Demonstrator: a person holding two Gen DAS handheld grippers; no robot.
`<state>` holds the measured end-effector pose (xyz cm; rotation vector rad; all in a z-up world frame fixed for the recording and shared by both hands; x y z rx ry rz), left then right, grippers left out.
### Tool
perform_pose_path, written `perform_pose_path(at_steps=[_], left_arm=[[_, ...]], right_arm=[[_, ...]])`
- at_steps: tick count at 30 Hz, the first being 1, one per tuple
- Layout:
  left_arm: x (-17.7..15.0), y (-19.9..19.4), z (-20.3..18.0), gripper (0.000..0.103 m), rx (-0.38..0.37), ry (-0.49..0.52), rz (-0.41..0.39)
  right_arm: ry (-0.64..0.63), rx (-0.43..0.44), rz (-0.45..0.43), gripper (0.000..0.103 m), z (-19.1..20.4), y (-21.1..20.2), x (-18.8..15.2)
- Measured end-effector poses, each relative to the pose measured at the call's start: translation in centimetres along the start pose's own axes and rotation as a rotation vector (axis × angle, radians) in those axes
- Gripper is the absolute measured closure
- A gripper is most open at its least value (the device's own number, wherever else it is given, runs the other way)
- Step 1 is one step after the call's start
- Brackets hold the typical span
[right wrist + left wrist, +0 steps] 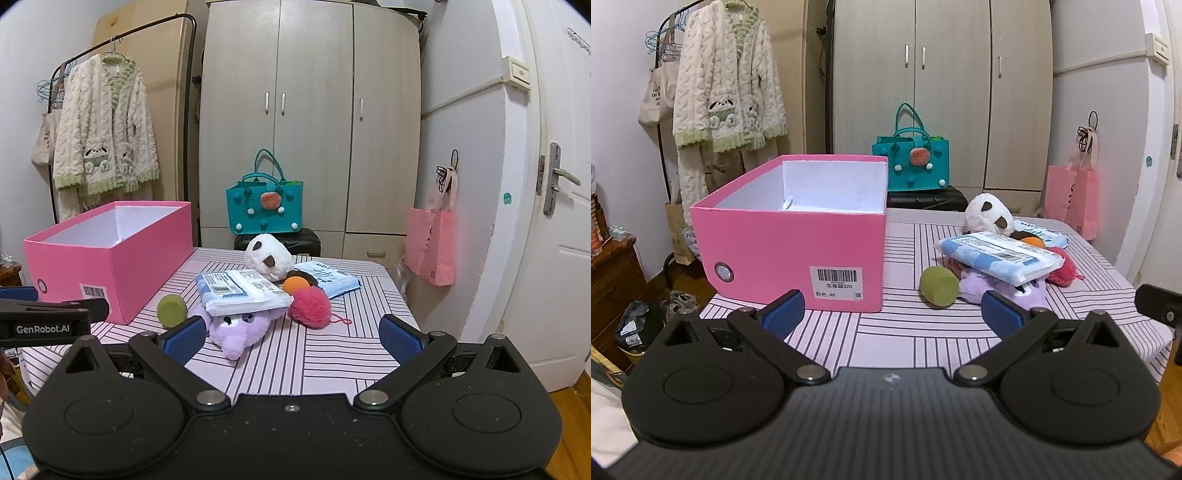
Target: Organize soft objects
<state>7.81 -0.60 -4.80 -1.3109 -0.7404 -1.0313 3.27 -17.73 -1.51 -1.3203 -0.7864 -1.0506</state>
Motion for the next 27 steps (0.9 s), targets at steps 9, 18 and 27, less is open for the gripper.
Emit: perform_pose_path(at_steps=[9,18,27], left_arm=[[-0.04,-0.08,-0.20,0.000,0.002,-0.007,-0.015],[-0.06,-0.13,-0.20,0.000,0.002,-0.009,-0.016],[-0.17,-0.13,-0.24,0.000,-0.038,-0.027,-0.016]], right_arm=[[-0.007,-0.003,0.003,0.002,0.13,0.05,-0.32],[-0.005,-0.012,0.003,0.002,-0.14,0.18,-0.36],[-0.011,-0.014,0.006,0.002,-0.33,0.41,-0.41]])
Point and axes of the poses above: each gripper's, at about its wrist camera, not at the fingertips, and y roughly the way its jaws point, z to its left, x to its top, the point moved 9 cm from there along y, roughly the way its jaws point, and after that the axes turned 11 degrees about y, right-handed, at the moved point
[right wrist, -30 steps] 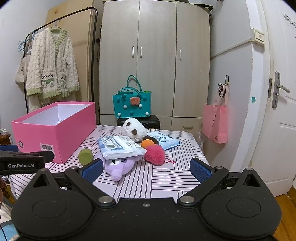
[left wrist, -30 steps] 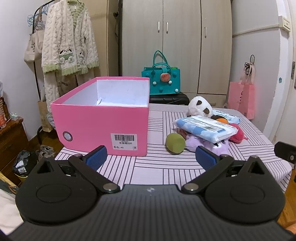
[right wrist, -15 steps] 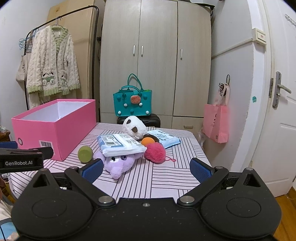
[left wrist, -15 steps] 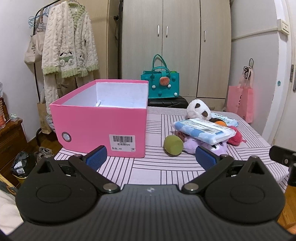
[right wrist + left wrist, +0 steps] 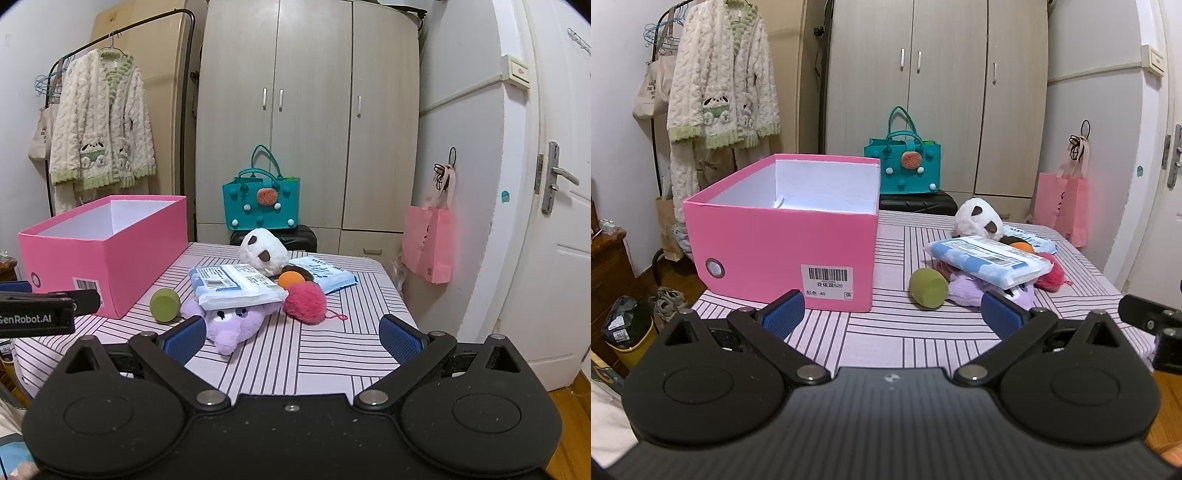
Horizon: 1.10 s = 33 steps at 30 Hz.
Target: Organize soft objects
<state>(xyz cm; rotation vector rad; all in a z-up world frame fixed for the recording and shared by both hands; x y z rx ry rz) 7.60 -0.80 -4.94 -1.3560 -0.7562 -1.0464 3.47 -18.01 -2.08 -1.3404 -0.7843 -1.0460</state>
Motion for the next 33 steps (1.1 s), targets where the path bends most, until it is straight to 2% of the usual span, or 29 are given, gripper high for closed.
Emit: perform_pose_path(at_steps=[20,29,33], left_arm=[[-0.5,0.7,0.4,0.000,0.007,0.000,0.038],[0.5,1.5,-0.1,0.000,-0.026,0.002,0.050],[2.1,1.7,-1.0,0.000,-0.082,0.052,0.042]], right_arm=[[-0.044,-0.012,0.020,0.001,0.5,0.9,-0.7],[-0.088,0.014,0.014,0.001,0.1,2.0,-0.4],[-0.112,0.045,-0.005,0.001,-0.4,2.5,0.4]])
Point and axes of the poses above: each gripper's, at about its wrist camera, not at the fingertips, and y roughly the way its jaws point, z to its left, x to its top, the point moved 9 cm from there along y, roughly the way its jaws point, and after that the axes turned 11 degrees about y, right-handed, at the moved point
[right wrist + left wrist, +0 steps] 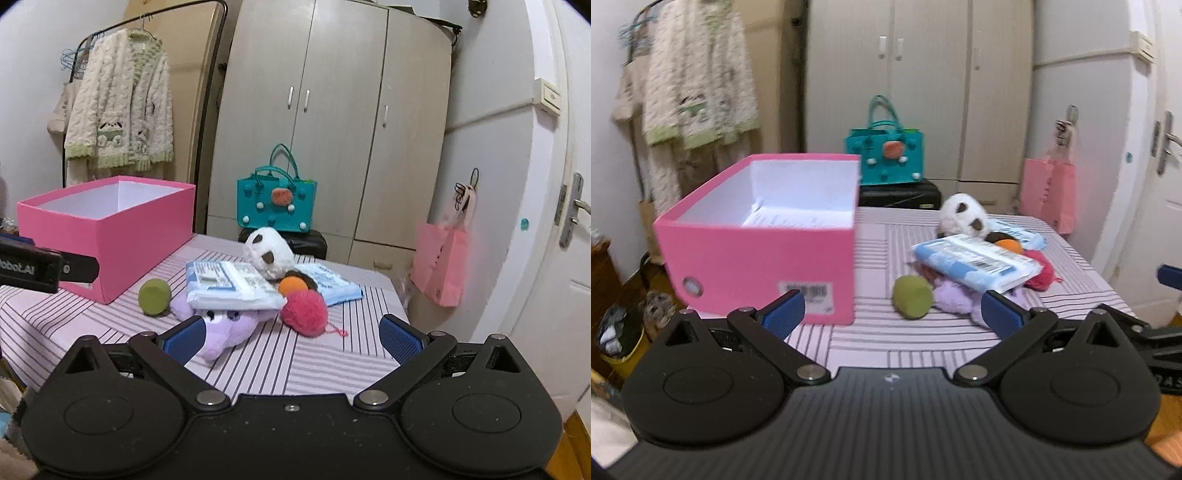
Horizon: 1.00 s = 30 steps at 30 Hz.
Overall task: Organize soft objects
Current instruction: 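Reach the left gripper to the wrapped tissue pack and close on it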
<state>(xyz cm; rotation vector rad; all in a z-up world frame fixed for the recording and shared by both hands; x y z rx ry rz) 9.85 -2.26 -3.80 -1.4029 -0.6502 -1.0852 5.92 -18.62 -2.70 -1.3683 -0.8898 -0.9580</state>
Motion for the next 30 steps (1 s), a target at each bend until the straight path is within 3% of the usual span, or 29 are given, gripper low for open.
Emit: perform_pose_path(at_steps=[8,11,17,24,30], left_arm=[[3.3,0.7,-3.1,0.000,-0.159,0.164,-0.059],[3.9,1.6,-4.1,0.002,-0.219,0.184,-0.021],[5.8,4.3,-5.6,0.003,-0.227,0.305,0.047],[8.3,9.2,-5.7,0.008,-0.281,0.369,0.214],[7.5,14.7,-5.7,0.013,-0.380,0.339,0.508]], right_arm=[[0.142,0.211,0.076,0.001,-1.0,2.3,0.2],[0.170,0.247,0.114,0.001,-0.8,3.6,0.0],[0.167,0.303,0.170,0.002,0.0,6.5,-0.9],[0.161,0.404,0.216,0.004,1.6,8.3,-0.8],[0.190,0.410,0.285,0.010,2.2,10.4,-0.7]])
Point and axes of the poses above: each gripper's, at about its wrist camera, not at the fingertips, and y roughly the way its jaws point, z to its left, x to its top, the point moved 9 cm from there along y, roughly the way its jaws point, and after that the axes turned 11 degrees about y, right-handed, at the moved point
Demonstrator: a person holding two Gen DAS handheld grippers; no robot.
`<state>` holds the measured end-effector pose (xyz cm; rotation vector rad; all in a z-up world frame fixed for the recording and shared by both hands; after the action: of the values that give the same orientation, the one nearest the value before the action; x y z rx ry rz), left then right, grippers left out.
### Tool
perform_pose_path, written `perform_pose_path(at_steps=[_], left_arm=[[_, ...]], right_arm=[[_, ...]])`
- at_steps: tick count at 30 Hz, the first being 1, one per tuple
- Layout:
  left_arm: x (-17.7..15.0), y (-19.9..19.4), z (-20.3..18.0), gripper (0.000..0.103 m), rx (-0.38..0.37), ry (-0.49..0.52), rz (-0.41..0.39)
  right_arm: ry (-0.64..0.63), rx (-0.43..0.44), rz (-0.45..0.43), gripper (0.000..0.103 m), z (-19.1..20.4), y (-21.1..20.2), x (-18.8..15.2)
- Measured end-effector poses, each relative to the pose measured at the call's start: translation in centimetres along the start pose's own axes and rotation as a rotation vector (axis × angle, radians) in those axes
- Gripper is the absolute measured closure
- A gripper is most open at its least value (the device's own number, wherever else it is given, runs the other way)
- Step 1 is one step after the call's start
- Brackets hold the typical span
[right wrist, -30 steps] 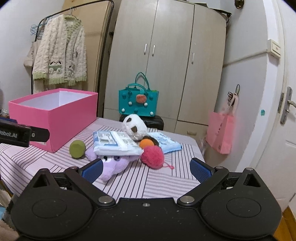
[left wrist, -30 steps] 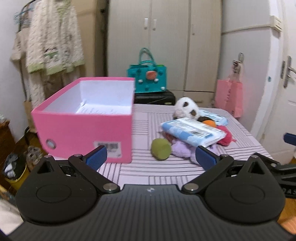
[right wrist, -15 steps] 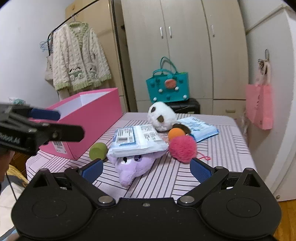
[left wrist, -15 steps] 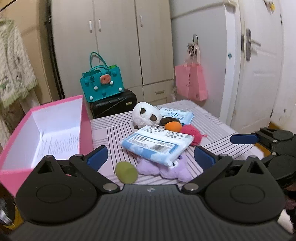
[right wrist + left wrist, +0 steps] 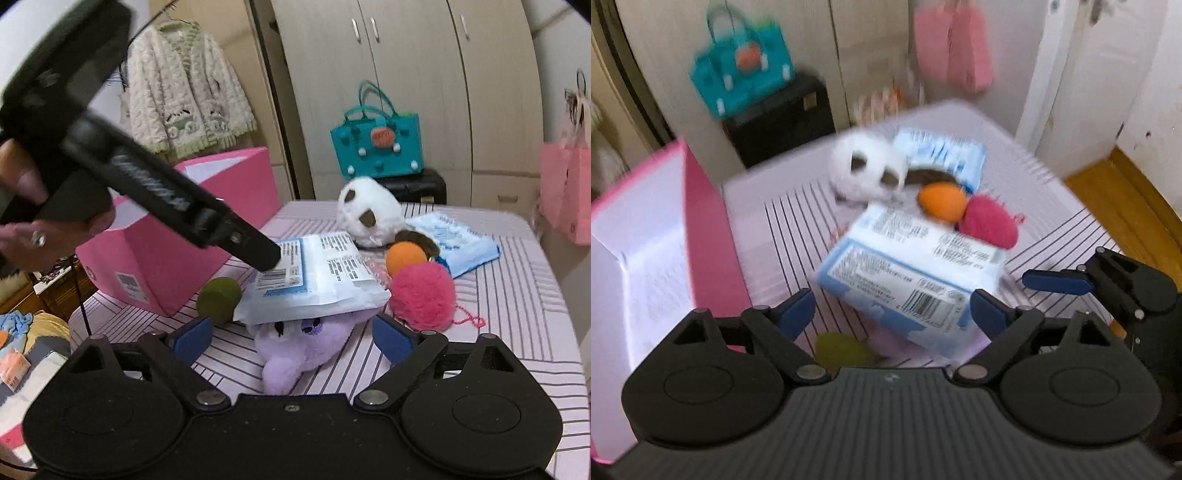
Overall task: Organize soft objects
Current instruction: 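Reach the left gripper to the wrapped tissue pack and close on it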
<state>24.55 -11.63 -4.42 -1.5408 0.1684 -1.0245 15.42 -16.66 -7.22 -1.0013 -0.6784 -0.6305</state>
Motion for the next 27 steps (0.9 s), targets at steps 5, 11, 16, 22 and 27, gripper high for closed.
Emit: perform_pose_path(at_steps=[5,11,16,22,27], left_arm=[[1.4,2.6,1.8,0.015,-0.004,0.011,0.087],[3.3,5.5,4.0,0.028,-0.046,-0.013,0.131],[4.2,8.2,5.2,0.031,-0.102,-0.056,0.163],[3.9,9.3,5.7,0.031,-0.180,-0.144,0.210],[3.4,8.7,5.0,0.039,-0.207,-0.131,0.201]], right_arm=[[0.076,0.020,0.055,0.013,-0.8,1.3,0.3],[0.148,0.076,0.114,0.016,-1.4,1.5,0.7],[0.162,0.114,0.172,0.016,-1.0,1.3,1.7],[0.268,0.154,0.231,0.037,-1.4,2.1,2.6],[0.338,0.134,0.238,0.057,-2.8,2.1,2.6]])
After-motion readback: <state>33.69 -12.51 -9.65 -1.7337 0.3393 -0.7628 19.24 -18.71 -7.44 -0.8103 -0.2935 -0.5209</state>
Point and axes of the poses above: each gripper's, at about its wrist camera, not at the fingertips, and y roughly the way its jaws point, z to its left, x to its top, the point moved 9 cm from there along y, roughly the way its jaws point, and after that the axes turned 11 degrees about y, right-handed, at the moved point
